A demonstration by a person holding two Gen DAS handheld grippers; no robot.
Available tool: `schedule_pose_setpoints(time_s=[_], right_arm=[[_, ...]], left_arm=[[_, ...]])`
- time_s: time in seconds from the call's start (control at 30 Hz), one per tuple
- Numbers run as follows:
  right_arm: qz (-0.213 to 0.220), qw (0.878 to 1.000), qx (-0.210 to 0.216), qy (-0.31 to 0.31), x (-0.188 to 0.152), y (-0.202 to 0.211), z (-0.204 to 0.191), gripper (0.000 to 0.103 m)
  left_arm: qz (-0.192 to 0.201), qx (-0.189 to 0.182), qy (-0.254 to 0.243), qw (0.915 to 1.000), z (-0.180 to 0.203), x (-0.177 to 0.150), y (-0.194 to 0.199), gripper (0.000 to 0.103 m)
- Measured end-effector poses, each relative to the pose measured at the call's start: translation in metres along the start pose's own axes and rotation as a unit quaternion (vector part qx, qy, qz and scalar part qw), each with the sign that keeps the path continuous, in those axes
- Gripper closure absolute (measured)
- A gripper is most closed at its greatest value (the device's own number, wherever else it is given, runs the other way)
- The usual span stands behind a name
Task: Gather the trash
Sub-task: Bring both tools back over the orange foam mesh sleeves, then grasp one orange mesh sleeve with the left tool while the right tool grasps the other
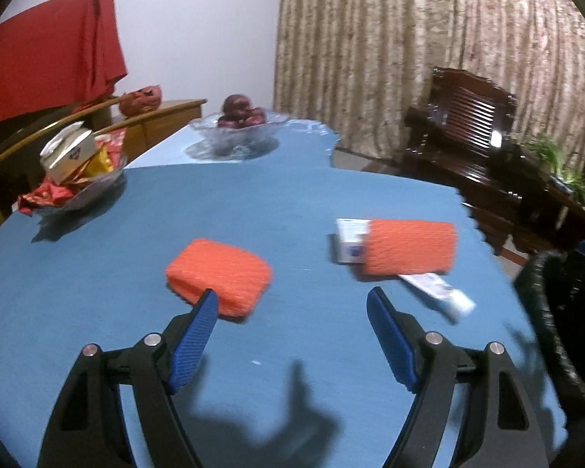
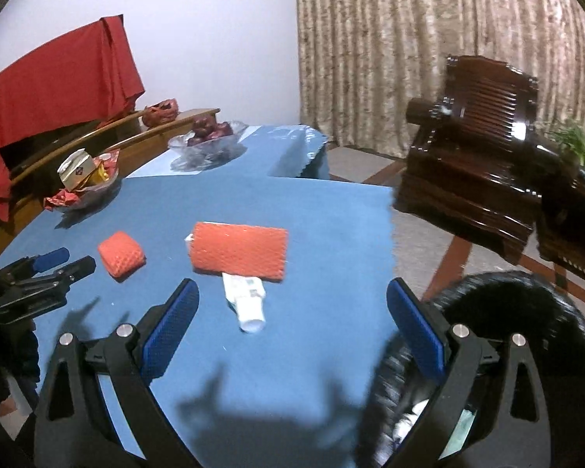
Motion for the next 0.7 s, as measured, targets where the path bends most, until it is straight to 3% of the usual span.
schedule_pose_setpoints(time_s=[0.27, 0.7], right_arm=[[-0.02, 1.0, 0.015, -0.002, 0.008, -0.07, -0.015, 0.009], [-0.068, 0.998, 0.014, -0.007, 0.008, -0.164, -0.016, 0.009]], left_arm=[[-0.031, 0.025, 0.016, 0.9991, -0.03, 0.002, -0.057, 0.026], [-0.07, 0.036, 0.019, 0.9967, -0.033, -0.002, -0.112, 0.024]])
Point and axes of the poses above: each gripper's, at about its wrist camera, not at the fingertips, and y roughly against the way its jaws point, z to its right, x to its top, the point moved 5 cm from there along -y, roughly the way its jaws point, and after that the axes turned 9 degrees about x, right-handed, at the moved point
